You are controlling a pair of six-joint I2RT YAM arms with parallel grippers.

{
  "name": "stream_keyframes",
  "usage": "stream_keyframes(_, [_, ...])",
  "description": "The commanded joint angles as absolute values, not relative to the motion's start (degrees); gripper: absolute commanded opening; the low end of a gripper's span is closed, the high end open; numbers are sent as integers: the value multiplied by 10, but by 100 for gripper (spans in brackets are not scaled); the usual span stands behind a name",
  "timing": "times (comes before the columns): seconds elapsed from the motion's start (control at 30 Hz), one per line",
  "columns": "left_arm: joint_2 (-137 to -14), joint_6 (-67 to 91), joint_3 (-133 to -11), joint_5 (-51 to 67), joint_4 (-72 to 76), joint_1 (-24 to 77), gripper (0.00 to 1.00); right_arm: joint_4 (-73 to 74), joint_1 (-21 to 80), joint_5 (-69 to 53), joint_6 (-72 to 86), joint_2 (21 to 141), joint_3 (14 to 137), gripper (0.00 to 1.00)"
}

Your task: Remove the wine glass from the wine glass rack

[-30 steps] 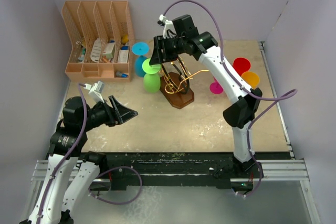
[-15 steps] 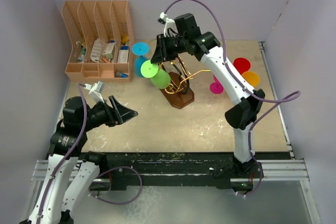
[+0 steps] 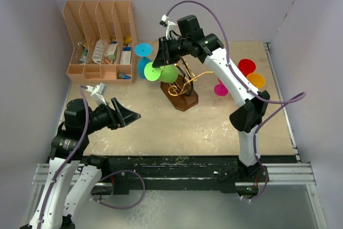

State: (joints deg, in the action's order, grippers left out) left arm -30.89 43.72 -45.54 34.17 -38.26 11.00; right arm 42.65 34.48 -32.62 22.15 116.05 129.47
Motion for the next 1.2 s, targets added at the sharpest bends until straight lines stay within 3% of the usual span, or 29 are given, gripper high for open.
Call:
stream_keyframes(0.0, [-307, 426, -464, 339, -362, 109, 71, 412, 348, -349, 224, 1133, 1290, 21])
stream_keyframes(0.17, [-307, 426, -464, 339, -362, 109, 71, 409, 348, -338, 228, 1130, 1288, 0])
stream_keyframes(0.8, [-312, 435, -470, 342, -351, 109, 71, 226, 281, -313, 340, 1028, 1137, 0])
stream_keyframes(1.17, [-314, 440, -473, 342, -346, 109, 71, 51, 265, -365, 451, 1046, 1119, 0])
